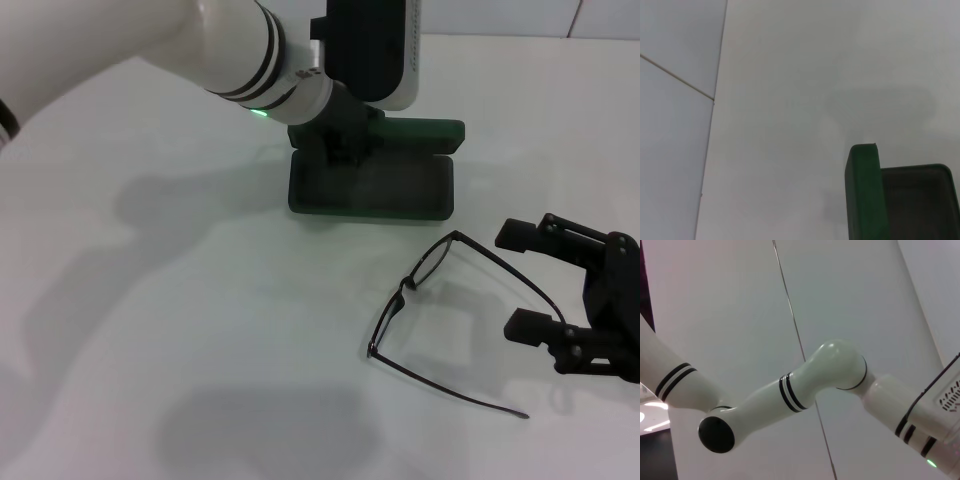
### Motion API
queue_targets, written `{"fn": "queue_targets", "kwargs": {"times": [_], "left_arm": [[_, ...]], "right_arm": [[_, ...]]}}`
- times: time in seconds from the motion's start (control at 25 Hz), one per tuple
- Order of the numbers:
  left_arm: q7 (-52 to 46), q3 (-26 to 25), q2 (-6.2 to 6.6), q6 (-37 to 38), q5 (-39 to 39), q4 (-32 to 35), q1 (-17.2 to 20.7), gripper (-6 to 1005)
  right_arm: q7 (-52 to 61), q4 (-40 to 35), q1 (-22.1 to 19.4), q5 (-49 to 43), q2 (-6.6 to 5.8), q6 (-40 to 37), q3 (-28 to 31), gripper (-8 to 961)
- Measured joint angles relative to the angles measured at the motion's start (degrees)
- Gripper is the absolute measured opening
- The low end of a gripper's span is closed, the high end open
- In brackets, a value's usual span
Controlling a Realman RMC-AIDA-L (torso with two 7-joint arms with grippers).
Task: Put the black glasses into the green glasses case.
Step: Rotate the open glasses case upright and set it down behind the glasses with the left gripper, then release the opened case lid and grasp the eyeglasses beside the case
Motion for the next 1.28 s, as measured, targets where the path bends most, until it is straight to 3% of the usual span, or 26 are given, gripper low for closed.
{"fn": "queue_targets", "kwargs": {"times": [0.52,0.88,1.0,1.12,1.28], "left_arm": [[-1.0,0.4,-0.15,-0.2,-0.5,-5.1,-1.2,219],[-1.9,0.3,-0.08,0.1,-2.3,-3.8,-1.0,223],[-2.0,0.4,-0.12,0.2,-2.3,-3.4,-0.8,312],[-3.1,0.2,-0.12,1.1,-2.3,-1.5,-0.4,361],[-8.8,-0.3,-0.05,2.5,-1.8,7.9,3.0,399]], "right_arm": [[0.0,0.4,-0.1,0.1,0.56,1.0,0.0,811],[0.2,0.5,-0.6,0.0,0.53,1.5,0.0,809],[0.1,0.5,-0.7,0.0,0.5,1.6,0.0,809],[0.1,0.6,-0.7,0.0,0.34,2.2,0.0,808],[0.7,0.5,-0.5,0.0,-0.05,5.8,0.0,807]]}}
